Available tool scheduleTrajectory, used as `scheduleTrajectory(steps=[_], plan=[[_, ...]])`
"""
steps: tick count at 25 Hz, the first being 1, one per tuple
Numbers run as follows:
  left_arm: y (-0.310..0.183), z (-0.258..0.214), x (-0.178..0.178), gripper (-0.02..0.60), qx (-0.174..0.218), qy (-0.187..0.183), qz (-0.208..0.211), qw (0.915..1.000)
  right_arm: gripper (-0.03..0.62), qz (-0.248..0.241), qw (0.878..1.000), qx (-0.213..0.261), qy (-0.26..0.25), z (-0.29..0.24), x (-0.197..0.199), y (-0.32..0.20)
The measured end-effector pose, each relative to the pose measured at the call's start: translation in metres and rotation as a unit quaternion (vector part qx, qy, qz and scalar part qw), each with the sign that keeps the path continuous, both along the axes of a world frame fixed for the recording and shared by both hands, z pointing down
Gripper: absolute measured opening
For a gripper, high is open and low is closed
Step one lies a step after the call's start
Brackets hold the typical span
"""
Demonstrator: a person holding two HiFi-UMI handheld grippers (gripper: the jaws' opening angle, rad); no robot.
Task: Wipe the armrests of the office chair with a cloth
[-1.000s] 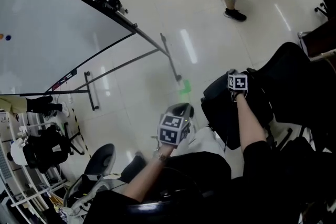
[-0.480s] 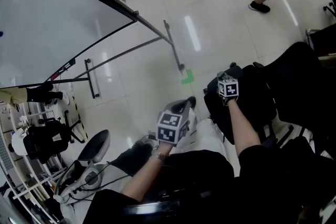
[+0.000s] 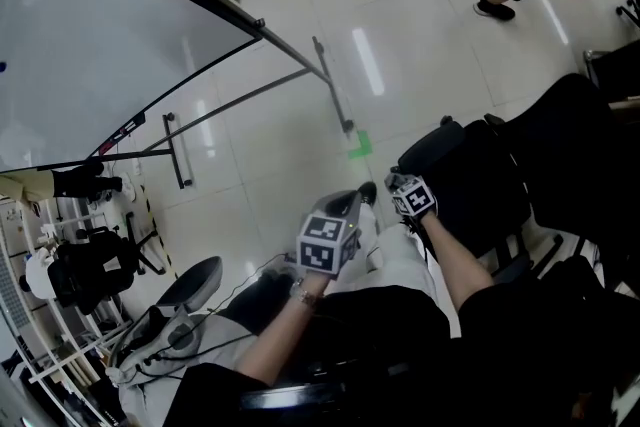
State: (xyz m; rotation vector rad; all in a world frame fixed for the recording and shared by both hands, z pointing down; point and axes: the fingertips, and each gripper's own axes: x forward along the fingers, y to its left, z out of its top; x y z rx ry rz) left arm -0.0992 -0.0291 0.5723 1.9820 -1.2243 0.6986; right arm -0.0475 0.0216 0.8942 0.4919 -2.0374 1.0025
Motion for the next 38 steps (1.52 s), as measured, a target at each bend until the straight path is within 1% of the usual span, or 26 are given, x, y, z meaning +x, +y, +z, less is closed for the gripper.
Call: scheduleTrajectory(steps=[1,2,3,5,6,8,10,12,13,15,18,19,20,21,24,28,31,33,35,36,38], plan=[[0.001,-0.001,-0.001,-0.005,0.001,0.001,-0.002,1.0000,0.018,-0.009,1.000,0.012,-0.009,-0.005,-0.001,0.002],[0.001,-0.002,-0.002,-0.005,0.001,0.002,-0.004,1.0000,0.018,-0.003,0.999,0.024,-0.023,-0.013,0.002,-0.003],[0.002,-0.003,-0.003,-0.005,0.002,0.003,-0.005,1.0000,0.018,0.018,0.998,0.038,-0.036,-0.021,0.008,-0.015],[0.003,-0.004,-0.007,-0.005,0.003,0.002,-0.007,1.0000,0.018,0.087,0.993,0.066,-0.054,-0.038,0.035,-0.054],[0.003,-0.003,-0.010,-0.005,0.003,0.002,-0.008,1.0000,0.018,0.129,0.987,0.080,-0.056,-0.045,0.054,-0.077],[0.006,-0.003,-0.016,-0.005,0.002,0.000,-0.011,0.9999,0.018,0.210,0.972,0.100,-0.046,-0.053,0.098,-0.124],[0.011,-0.002,-0.020,-0.005,0.000,-0.002,-0.014,0.9999,0.018,0.279,0.955,0.101,-0.023,-0.047,0.144,-0.160],[0.017,-0.001,-0.021,-0.005,-0.003,-0.004,-0.016,0.9999,0.018,0.332,0.939,0.094,0.001,-0.036,0.185,-0.184],[0.020,0.000,-0.021,-0.005,-0.004,-0.006,-0.016,0.9998,0.018,0.349,0.933,0.089,0.013,-0.030,0.202,-0.191],[0.027,0.003,-0.023,-0.005,-0.007,-0.009,-0.018,0.9998,0.018,0.364,0.927,0.082,0.028,-0.019,0.217,-0.196],[0.035,0.005,-0.028,-0.005,-0.012,-0.011,-0.024,0.9996,0.020,0.385,0.918,0.092,0.026,-0.018,0.212,-0.197],[0.037,0.005,-0.029,-0.005,-0.013,-0.011,-0.026,0.9995,0.020,0.390,0.916,0.094,0.021,-0.018,0.205,-0.194],[0.039,0.006,-0.030,-0.005,-0.014,-0.011,-0.027,0.9995,0.020,0.388,0.916,0.096,0.015,-0.019,0.195,-0.189],[0.040,0.007,-0.029,-0.005,-0.014,-0.010,-0.028,0.9994,0.020,0.380,0.920,0.098,0.010,-0.019,0.183,-0.182],[0.042,0.008,-0.024,-0.005,-0.014,-0.008,-0.028,0.9995,0.020,0.326,0.940,0.104,-0.002,-0.019,0.137,-0.151],[0.043,0.004,-0.013,-0.005,-0.010,-0.006,-0.021,0.9997,0.020,0.236,0.968,0.084,-0.028,-0.018,0.070,-0.091],[0.041,-0.001,-0.005,-0.005,-0.007,-0.005,-0.012,0.9999,0.020,0.176,0.981,0.068,-0.036,-0.020,0.041,-0.051],[0.039,-0.003,-0.001,-0.005,-0.004,-0.003,-0.007,1.0000,0.020,0.153,0.985,0.063,-0.043,-0.025,0.036,-0.041],[0.039,-0.005,0.002,-0.005,-0.002,-0.001,-0.003,1.0000,0.020,0.149,0.985,0.076,-0.051,-0.035,0.046,-0.047],[0.039,-0.005,0.004,-0.005,-0.002,0.000,-0.002,1.0000,0.020,0.158,0.982,0.086,-0.054,-0.040,0.059,-0.056],[0.041,-0.006,0.007,-0.005,-0.001,-0.001,-0.001,1.0000,0.020,0.202,0.973,0.102,-0.049,-0.048,0.099,-0.083]])
